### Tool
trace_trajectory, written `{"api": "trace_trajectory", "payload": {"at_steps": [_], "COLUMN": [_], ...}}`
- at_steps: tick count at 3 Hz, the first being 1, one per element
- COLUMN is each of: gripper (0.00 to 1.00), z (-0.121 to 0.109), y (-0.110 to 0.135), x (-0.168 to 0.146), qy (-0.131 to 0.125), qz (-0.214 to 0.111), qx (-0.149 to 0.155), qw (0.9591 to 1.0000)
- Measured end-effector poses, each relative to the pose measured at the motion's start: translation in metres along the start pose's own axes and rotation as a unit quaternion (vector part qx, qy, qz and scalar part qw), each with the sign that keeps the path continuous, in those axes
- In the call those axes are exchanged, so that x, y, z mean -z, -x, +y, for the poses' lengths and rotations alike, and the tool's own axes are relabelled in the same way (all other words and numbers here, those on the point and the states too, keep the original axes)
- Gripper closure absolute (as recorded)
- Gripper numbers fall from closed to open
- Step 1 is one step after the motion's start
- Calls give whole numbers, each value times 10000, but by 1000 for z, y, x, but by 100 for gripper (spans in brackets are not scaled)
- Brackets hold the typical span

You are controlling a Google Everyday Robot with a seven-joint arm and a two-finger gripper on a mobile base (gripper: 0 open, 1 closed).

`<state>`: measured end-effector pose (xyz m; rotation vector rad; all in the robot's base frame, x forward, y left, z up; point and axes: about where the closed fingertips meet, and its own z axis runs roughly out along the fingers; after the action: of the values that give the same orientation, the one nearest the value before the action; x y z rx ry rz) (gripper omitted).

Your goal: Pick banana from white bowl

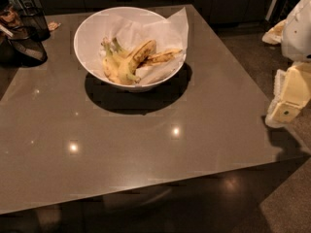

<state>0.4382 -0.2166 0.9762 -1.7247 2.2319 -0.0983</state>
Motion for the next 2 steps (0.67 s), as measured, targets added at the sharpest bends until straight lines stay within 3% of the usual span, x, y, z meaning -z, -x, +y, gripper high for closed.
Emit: {"api": "trace_trajectory", "payload": {"at_steps": [2], "gripper": [0], "z": [-22], "y": [14], "x": [3], "qy": [-3], "qz": [4], "qx": [136], "qw": [9999]}}
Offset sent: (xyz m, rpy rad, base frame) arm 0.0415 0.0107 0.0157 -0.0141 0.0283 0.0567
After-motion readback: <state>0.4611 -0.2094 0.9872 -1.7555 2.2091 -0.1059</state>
